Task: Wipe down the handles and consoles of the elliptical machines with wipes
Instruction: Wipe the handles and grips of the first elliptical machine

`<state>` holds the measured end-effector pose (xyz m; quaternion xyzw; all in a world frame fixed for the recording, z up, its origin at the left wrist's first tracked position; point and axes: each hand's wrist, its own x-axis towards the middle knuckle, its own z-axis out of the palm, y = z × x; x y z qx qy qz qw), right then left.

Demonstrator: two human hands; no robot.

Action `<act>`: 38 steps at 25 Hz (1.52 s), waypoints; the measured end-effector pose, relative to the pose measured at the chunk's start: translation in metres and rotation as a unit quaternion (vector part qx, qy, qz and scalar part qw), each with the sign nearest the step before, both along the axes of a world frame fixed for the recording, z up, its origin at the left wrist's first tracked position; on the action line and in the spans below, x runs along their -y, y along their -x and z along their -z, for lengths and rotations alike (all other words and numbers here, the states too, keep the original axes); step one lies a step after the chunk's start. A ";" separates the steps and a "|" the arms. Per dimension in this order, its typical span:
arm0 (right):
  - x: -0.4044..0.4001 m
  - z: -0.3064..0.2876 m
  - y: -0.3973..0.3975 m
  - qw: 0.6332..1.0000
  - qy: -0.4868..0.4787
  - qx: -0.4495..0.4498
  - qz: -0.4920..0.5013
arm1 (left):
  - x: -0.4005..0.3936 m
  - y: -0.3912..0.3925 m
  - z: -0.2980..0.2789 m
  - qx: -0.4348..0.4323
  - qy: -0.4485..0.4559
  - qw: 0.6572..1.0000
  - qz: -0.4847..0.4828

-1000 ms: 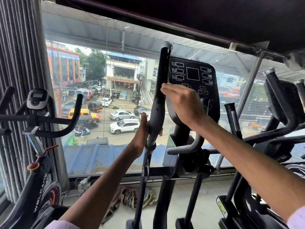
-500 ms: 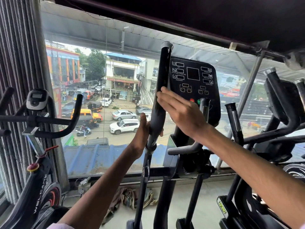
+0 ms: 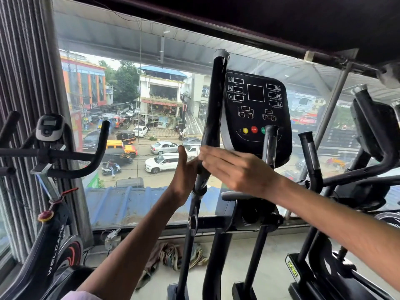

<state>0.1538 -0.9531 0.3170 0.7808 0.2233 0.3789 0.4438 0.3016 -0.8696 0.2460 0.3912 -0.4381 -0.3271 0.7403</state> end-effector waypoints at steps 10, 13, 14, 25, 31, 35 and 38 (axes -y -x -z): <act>-0.004 0.029 -0.015 0.997 -0.034 0.071 0.027 | -0.004 0.003 -0.001 -0.050 0.024 0.998 0.032; 0.011 0.028 0.004 1.000 0.000 0.011 0.001 | -0.003 -0.004 0.001 -0.033 -0.011 0.999 0.031; 0.016 0.021 0.007 1.000 0.012 0.007 -0.005 | -0.001 -0.008 0.003 -0.016 -0.018 0.999 0.024; -0.005 0.060 -0.016 0.984 -0.125 0.120 -0.035 | -0.009 0.001 -0.005 -0.048 -0.028 0.998 0.016; 0.005 0.086 -0.006 0.921 -0.320 0.215 -0.053 | -0.010 0.006 -0.012 0.073 -0.050 0.996 -0.004; -0.016 0.042 -0.032 0.652 -0.692 0.300 -0.080 | -0.007 -0.004 -0.017 0.102 -0.086 0.990 -0.051; -0.012 -0.009 -0.061 0.474 -0.851 0.204 -0.101 | 0.000 -0.004 -0.028 0.081 -0.123 0.983 -0.108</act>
